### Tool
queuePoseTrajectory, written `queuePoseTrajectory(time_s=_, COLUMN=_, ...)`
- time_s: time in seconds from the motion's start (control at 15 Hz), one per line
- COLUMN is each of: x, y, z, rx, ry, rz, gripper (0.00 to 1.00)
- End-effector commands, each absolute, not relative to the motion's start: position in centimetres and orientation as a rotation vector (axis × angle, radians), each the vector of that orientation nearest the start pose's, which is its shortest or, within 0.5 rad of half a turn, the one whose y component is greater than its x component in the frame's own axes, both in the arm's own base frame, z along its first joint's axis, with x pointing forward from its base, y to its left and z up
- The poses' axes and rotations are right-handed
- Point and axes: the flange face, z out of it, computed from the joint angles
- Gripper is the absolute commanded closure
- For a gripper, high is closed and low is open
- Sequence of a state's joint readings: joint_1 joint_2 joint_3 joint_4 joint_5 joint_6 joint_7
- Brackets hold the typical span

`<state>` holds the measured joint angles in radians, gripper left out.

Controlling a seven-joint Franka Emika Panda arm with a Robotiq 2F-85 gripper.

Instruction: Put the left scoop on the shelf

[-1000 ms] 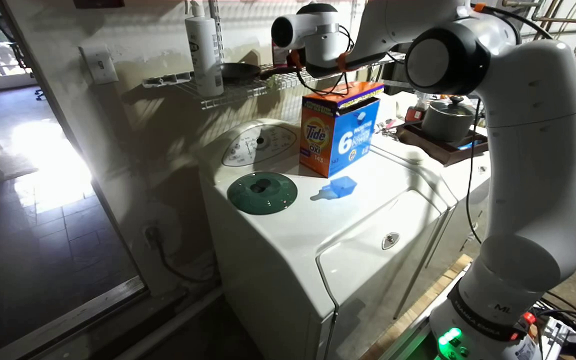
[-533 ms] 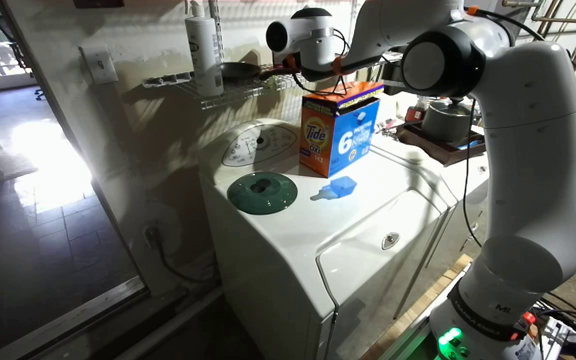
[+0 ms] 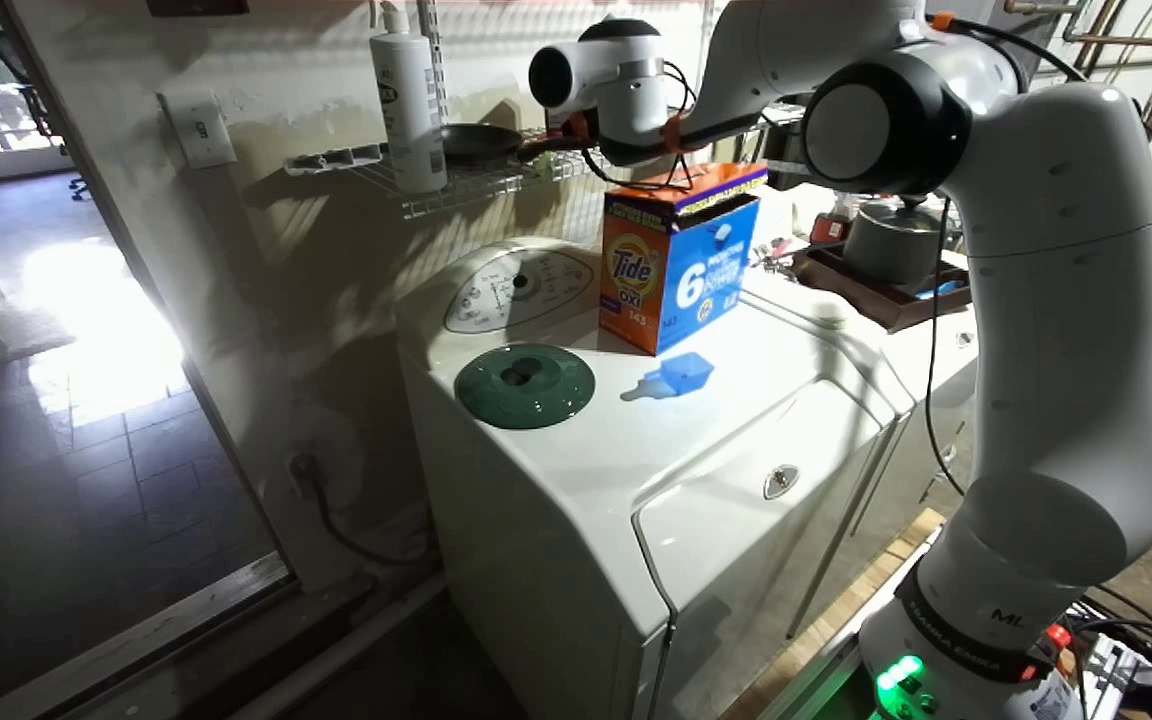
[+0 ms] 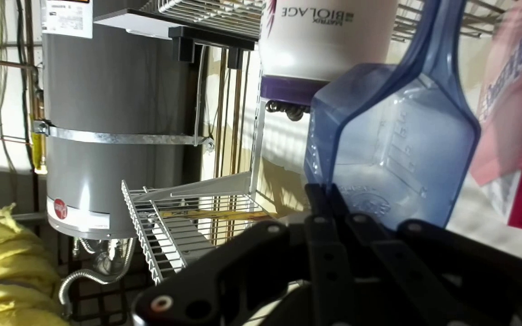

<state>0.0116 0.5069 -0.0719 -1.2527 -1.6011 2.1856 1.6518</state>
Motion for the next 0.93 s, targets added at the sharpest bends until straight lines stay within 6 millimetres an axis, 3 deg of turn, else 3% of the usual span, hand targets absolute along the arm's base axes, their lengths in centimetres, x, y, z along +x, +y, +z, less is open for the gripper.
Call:
queuePoseTrajectory(time_s=0.0, x=74.9, y=-5.7, z=54.8, rx=1.681, ry=-0.817, rz=1.488, gripper=0.99)
queuePoseTrajectory(time_s=0.87, x=75.1, y=-5.5, z=53.1, rx=1.668, ry=-0.796, rz=1.473, gripper=0.99)
